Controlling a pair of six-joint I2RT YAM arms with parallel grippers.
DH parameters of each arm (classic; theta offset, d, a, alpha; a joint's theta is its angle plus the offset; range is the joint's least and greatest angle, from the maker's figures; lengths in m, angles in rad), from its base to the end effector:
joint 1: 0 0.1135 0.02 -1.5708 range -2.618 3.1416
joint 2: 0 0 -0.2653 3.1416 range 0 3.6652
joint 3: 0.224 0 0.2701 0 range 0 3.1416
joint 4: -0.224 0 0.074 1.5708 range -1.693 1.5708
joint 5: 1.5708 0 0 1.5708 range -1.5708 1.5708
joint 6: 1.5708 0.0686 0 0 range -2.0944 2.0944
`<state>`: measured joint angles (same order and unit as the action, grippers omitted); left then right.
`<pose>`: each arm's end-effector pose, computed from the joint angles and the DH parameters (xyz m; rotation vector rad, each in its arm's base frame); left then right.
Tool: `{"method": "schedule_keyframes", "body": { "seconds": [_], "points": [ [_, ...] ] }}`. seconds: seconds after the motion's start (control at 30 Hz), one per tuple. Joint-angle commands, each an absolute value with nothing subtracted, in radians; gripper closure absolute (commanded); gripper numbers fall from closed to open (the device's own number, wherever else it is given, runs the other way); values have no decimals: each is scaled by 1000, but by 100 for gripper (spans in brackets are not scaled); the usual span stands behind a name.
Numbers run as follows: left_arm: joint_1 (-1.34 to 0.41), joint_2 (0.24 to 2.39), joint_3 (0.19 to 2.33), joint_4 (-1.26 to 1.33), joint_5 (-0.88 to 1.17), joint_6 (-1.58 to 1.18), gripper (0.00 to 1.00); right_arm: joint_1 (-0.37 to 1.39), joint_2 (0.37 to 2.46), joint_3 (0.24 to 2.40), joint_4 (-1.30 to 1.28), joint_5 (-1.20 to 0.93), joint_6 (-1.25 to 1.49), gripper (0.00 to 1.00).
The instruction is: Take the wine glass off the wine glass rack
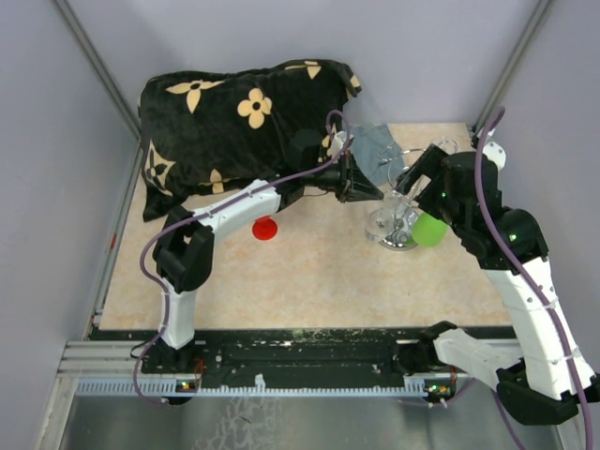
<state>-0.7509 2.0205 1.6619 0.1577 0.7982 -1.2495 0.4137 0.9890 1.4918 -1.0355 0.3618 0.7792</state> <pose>0.3484 -0.3924 0.2919 0.1880 2.2747 -1.9751 0.1884 0.0562 0.4445 0.5898 1.9994 0.3516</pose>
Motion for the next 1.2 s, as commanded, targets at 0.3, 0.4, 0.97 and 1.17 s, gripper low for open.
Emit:
{"method": "schedule_keyframes", "body": {
  "seconds": [0.3, 0.4, 0.97, 1.17],
  "points": [
    [-759, 1910, 1597, 276, 848, -1306, 100, 408, 963, 1477, -1001, 356, 793, 4],
    [-758, 1906, 1587, 276, 846, -1306, 100, 408, 961, 1473, -998, 349, 797, 3],
    [-722, 1804, 1572, 304, 854, -1216, 100, 408, 1004, 1622, -1013, 348, 756, 3],
    [-694, 1760, 1583, 266, 848, -1149, 100, 408, 1069, 1748, -997, 322, 730, 3]
  ]
}}
